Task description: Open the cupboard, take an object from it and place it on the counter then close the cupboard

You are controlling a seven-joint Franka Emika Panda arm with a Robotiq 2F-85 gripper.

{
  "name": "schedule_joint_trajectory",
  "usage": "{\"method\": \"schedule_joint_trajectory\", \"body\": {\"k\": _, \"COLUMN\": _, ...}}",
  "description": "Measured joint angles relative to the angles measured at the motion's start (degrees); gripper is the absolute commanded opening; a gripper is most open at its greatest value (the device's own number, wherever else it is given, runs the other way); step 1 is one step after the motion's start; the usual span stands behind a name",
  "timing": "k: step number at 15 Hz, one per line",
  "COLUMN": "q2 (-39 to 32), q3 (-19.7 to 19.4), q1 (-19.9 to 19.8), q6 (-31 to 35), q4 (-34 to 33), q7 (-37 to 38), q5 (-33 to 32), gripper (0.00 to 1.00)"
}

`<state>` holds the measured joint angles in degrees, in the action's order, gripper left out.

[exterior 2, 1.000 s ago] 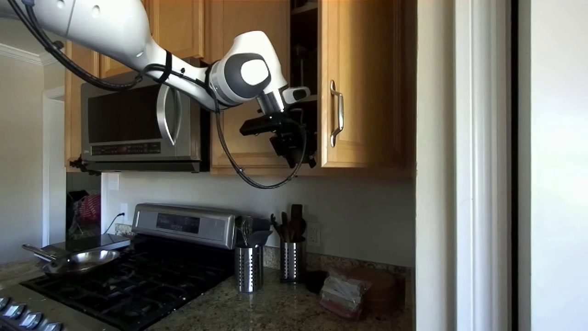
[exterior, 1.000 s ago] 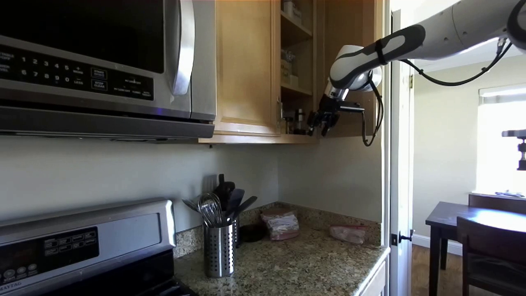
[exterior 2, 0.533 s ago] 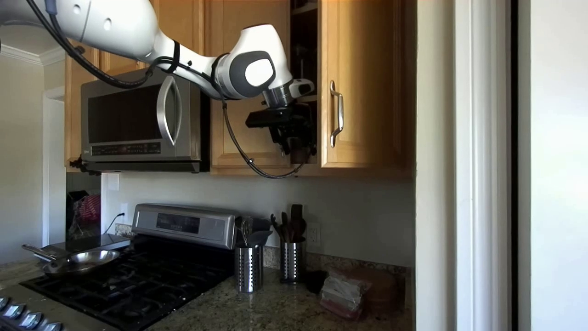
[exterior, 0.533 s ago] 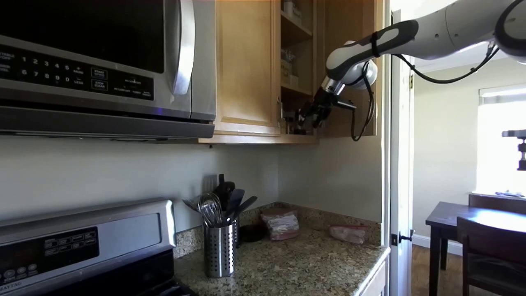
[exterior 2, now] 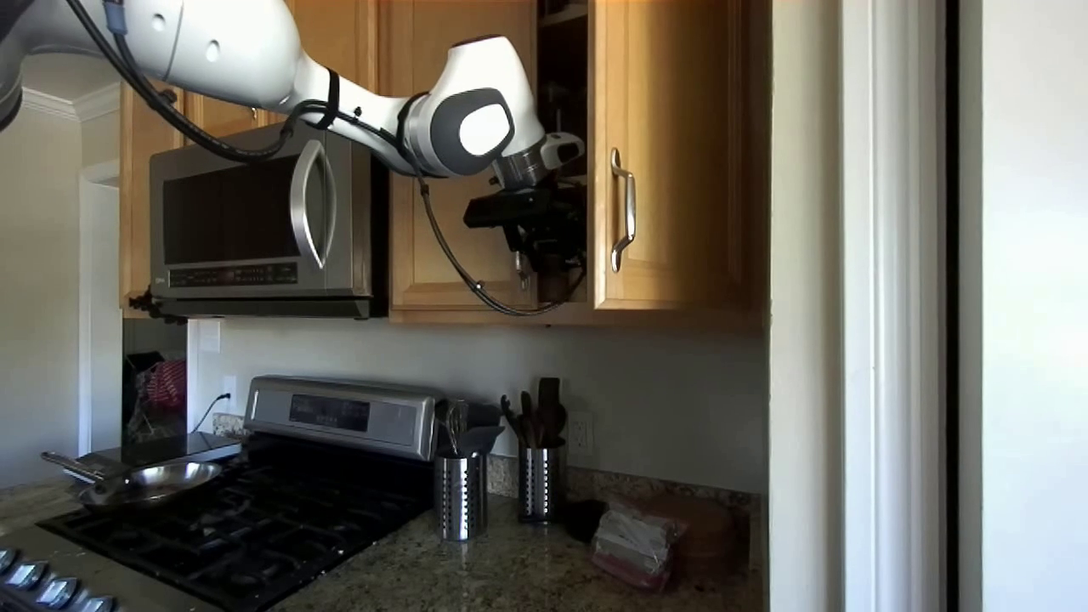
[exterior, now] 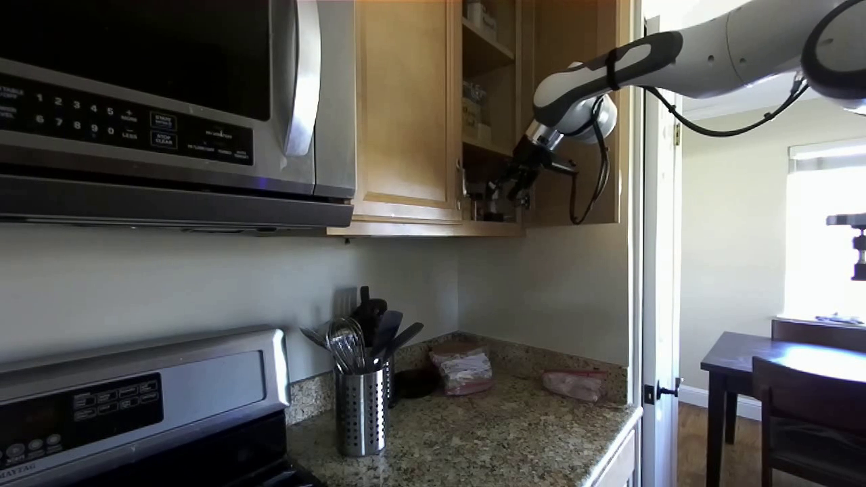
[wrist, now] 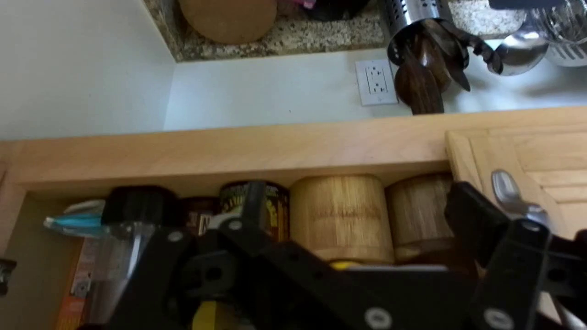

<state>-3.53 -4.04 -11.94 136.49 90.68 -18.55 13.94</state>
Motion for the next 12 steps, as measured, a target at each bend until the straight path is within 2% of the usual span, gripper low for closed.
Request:
{"method": "schedule_joint_trajectory", "body": {"k": 5, "q2": -5.2, "q3": 0.1, "q1": 0.0, "q6": 3.3, "q4": -9.9, "q7": -8.8, "q5": 6.6, "gripper": 1.0}}
{"method": "schedule_joint_trajectory", "body": {"k": 12, "q2": -14.1, "q3": 0.5, "q1": -0.9, "q6": 3.6, "q4": -20.6, "q7": -21.3, "q5": 13.1, "gripper": 1.0}}
